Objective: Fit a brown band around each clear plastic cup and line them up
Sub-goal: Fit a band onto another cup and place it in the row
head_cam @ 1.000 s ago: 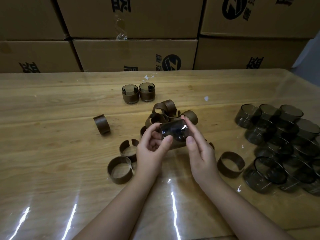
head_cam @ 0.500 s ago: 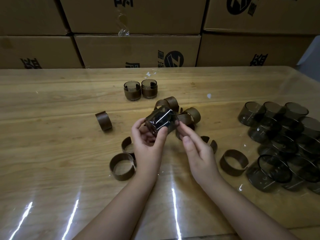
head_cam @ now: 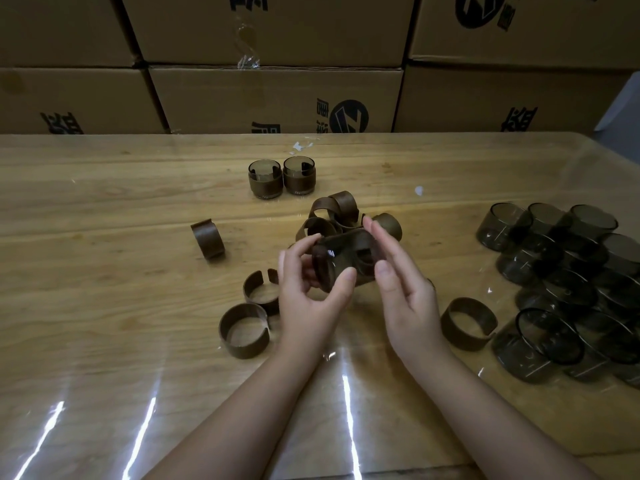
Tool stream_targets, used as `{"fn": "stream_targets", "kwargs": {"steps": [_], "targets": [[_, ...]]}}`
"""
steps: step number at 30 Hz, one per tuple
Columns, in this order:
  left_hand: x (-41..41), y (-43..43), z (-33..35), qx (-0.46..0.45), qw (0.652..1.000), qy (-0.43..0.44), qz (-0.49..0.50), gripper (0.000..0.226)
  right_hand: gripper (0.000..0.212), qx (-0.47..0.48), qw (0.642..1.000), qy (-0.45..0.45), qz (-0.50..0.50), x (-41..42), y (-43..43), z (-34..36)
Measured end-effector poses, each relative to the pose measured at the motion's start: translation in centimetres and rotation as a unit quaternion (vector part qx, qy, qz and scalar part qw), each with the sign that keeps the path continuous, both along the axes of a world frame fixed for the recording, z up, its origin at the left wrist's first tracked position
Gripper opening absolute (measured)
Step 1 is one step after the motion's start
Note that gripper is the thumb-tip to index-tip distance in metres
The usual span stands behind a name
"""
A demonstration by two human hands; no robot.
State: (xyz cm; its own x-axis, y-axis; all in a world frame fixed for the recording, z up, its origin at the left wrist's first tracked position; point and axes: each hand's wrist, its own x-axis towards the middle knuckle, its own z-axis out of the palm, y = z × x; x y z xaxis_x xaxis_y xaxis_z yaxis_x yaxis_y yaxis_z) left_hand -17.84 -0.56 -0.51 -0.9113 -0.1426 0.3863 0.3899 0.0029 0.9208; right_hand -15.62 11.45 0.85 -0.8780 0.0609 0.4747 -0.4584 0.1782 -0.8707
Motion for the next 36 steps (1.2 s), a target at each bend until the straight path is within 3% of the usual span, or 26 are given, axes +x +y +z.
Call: {"fn": "stream_targets", "kwargs": {"steps": [9,13,16,24,31,36], "targets": [[0.1,-0.3,0.3,-0.027,0.999,0.024,-0.004,0.052,0.049,-0.088,0.977,-0.168,0.097,-0.3,-0.8,0.2],[0.3,-0.2,0.5,-0.007,1.0,-0.004,-0.028,0.054,0.054,-0.051,0.979,-0.174,0.089,-0.3,-0.9,-0.3],[0.4,-0.2,0.4,-0.036,0.998,0.013,-0.039,0.065,0.045,-0.045,0.985,-0.154,0.058,-0.5,-0.9,-0.5],[0.5,0.4,0.1,-0.015,0.995,0.055,-0.086,0.052,0.052,-0.184,0.978,-0.098,0.007,-1.2,-0.4,0.3],[0.0,-0.2,0.1,-0.032,0.995,0.028,-0.09,0.074,0.05,-0.082,0.991,-0.088,0.065,0.0,-0.2,0.2],[0.4,-0.1,0.0,-0.046,0.996,0.028,-0.07,0.072,0.038,-0.025,0.992,-0.119,0.032,-0.3,-0.5,-0.9]]}}
